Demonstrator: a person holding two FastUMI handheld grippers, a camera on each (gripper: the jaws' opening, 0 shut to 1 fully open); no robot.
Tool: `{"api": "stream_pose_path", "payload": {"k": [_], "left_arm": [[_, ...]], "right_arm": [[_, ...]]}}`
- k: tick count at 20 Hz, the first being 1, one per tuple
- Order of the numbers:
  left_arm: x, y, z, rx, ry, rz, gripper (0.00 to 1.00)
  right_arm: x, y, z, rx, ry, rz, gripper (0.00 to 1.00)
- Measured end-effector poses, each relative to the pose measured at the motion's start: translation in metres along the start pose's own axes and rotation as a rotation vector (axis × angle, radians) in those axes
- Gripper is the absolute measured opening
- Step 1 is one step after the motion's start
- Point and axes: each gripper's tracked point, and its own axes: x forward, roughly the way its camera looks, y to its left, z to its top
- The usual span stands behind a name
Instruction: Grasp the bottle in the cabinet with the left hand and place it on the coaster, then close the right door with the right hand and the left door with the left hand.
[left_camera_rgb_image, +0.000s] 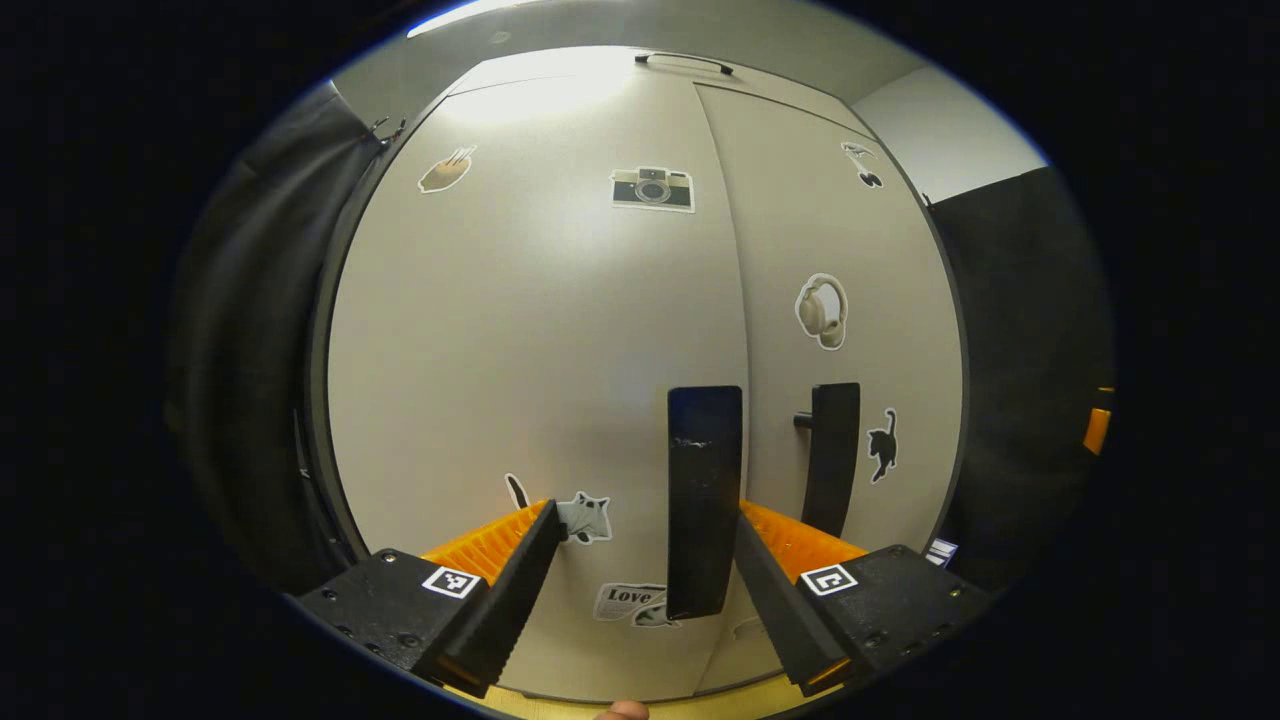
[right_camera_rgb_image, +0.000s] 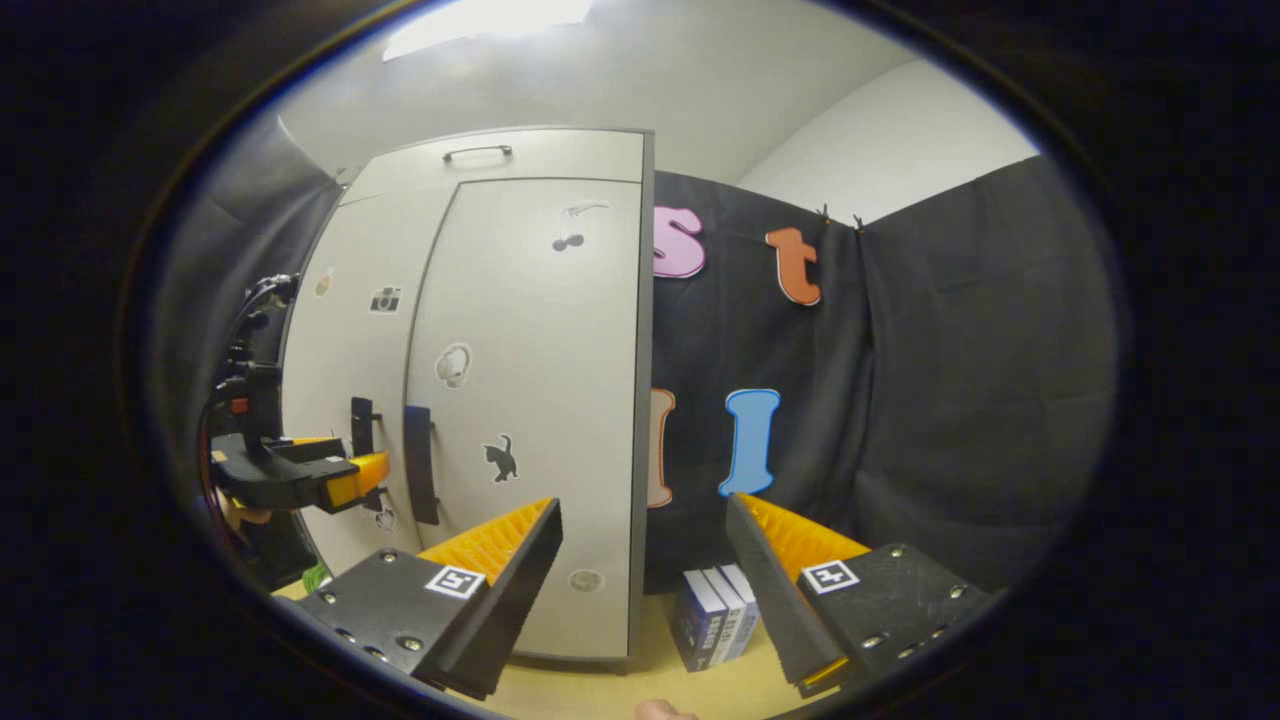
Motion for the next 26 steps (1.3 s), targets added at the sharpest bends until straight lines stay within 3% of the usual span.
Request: {"api": "stream_pose_path", "payload": {"k": [12, 15, 18, 26], "left_arm": [[0.000, 0.000, -0.001, 0.008, -0.005, 0.032, 1.00], [-0.003, -0.001, -0.005, 0.026, 0.038, 0.027, 1.00], [-0.033, -0.002, 0.018, -0.027, 0.009, 0.038, 0.99], [-0.158, 0.004, 0.100, 0.026, -0.038, 0.165, 0.99]], "right_arm": [[-0.003, 0.004, 0.002, 0.009, 0.002, 0.030, 0.99], [-0.007, 0.008, 0.006, 0.005, 0.005, 0.046, 0.99], [-0.014, 0.012, 0.012, 0.011, 0.003, 0.079, 0.99], [-0.034, 0.022, 0.050, 0.127, -0.009, 0.145, 0.99]]}}
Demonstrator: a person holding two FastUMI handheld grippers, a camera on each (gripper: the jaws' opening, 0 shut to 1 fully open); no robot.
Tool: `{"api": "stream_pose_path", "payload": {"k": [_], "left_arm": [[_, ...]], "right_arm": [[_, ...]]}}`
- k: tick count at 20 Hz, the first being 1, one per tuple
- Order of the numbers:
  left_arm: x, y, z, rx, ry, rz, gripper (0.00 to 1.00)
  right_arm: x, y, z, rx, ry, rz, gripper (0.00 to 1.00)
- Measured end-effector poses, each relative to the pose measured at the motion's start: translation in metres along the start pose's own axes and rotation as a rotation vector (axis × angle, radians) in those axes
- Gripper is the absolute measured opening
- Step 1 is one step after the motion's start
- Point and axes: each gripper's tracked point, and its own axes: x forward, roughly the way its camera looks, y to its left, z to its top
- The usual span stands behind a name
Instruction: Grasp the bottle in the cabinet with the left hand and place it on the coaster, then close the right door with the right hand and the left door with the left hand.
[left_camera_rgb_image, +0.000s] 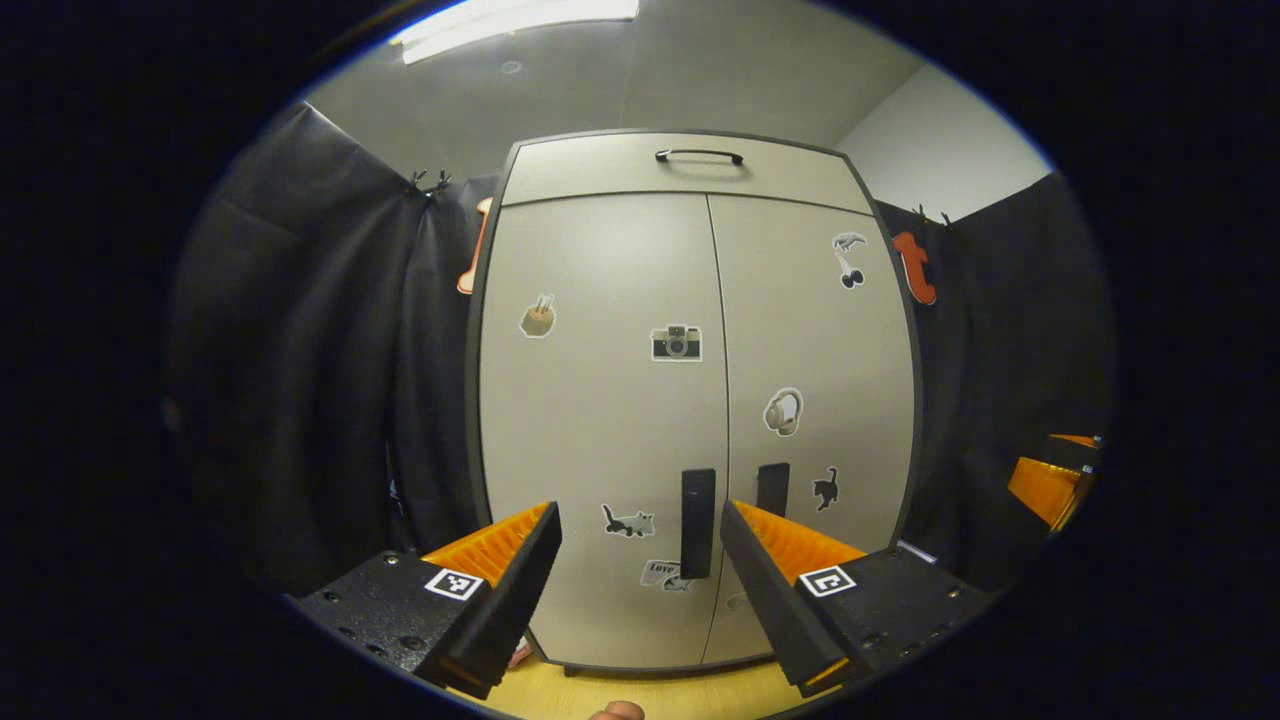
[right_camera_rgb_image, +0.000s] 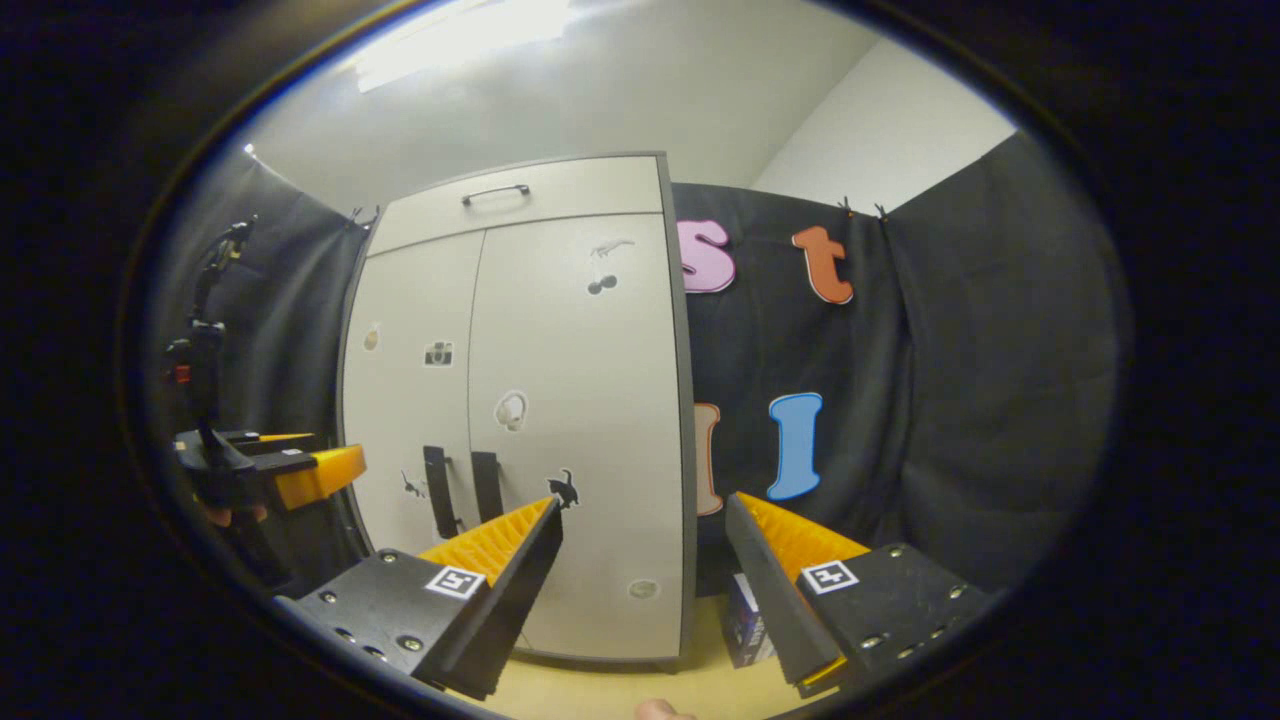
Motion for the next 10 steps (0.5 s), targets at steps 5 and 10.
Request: {"api": "stream_pose_path", "payload": {"k": [5, 10], "left_arm": [[-0.041, -0.017, 0.029, -0.024, -0.063, 0.023, 0.98], [-0.055, -0.055, 0.044, -0.058, -0.098, -0.030, 0.99]], "right_arm": [[-0.021, -0.006, 0.014, 0.006, -0.029, 0.015, 0.97], [-0.031, -0.026, 0.015, -0.015, -0.023, 0.003, 0.97]]}}
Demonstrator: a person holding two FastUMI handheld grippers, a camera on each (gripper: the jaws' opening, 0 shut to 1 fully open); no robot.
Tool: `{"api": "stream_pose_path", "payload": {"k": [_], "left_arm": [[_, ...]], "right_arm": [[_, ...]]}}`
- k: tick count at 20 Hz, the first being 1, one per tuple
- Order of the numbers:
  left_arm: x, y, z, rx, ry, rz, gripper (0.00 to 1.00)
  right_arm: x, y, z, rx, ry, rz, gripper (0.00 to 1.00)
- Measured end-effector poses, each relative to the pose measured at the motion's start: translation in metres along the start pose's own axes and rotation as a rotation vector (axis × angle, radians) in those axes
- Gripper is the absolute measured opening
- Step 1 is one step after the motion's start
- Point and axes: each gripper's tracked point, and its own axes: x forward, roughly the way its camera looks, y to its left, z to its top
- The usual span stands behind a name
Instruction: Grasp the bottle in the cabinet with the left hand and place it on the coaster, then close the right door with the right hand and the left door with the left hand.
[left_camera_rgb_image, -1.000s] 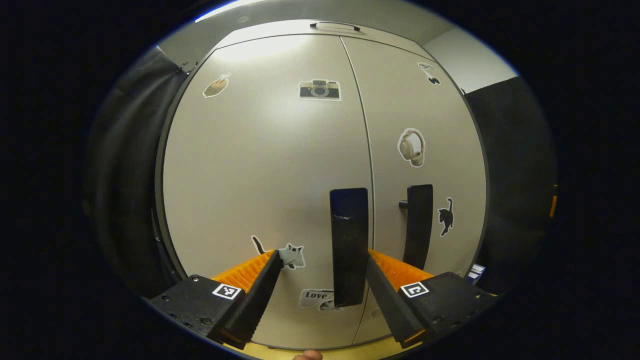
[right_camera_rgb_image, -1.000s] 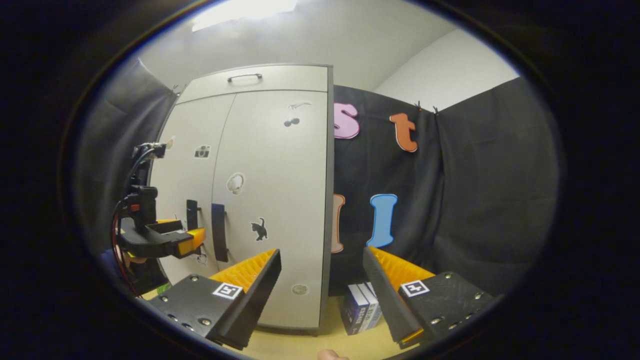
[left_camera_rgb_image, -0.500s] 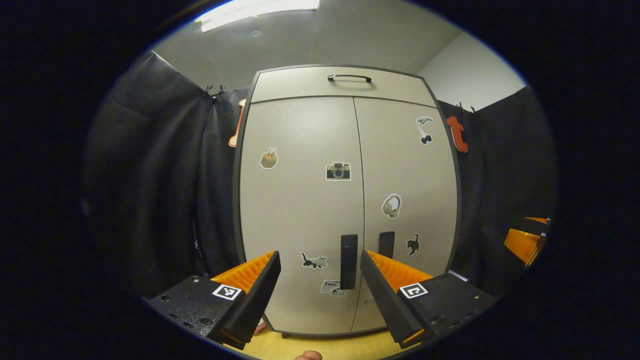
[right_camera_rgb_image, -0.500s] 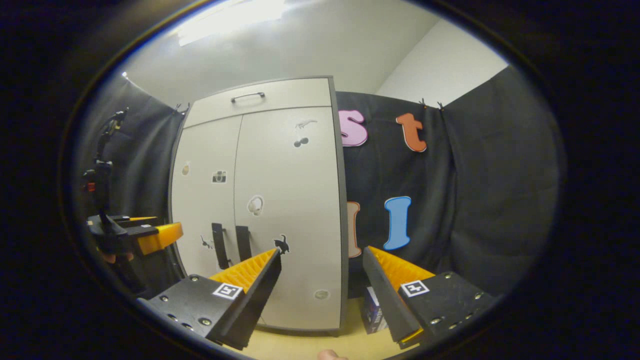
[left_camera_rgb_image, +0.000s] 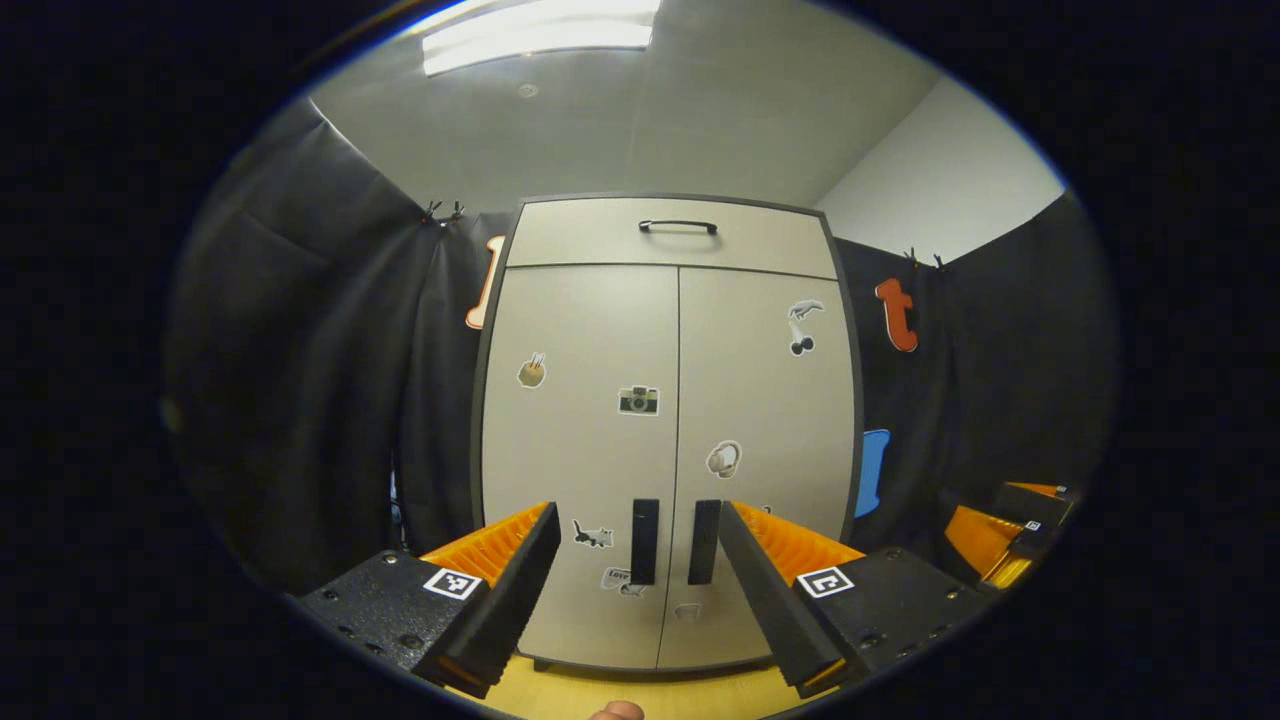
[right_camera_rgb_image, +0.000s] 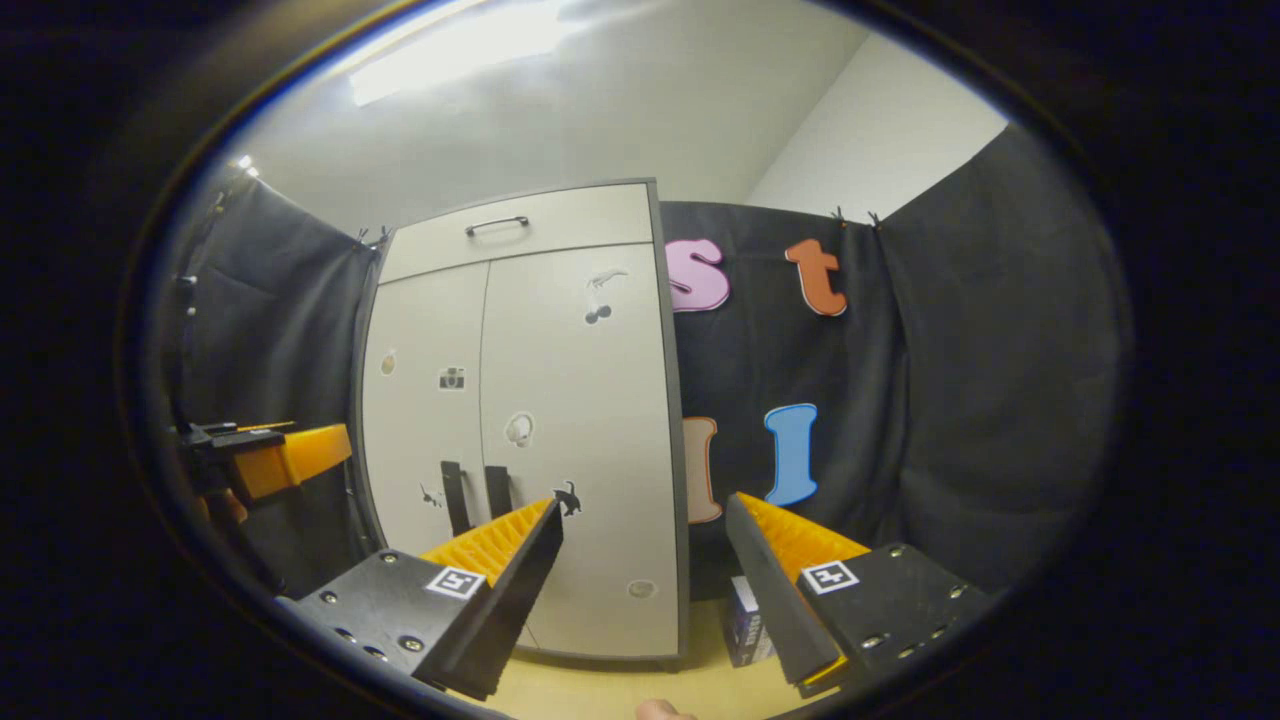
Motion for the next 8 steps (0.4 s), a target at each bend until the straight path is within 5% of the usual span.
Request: {"api": "stream_pose_path", "payload": {"k": [8], "left_arm": [[0.001, -0.044, 0.000, 0.013, -0.014, -0.018, 0.98]], "right_arm": [[-0.006, -0.035, 0.011, -0.023, -0.025, 0.004, 0.99]]}}
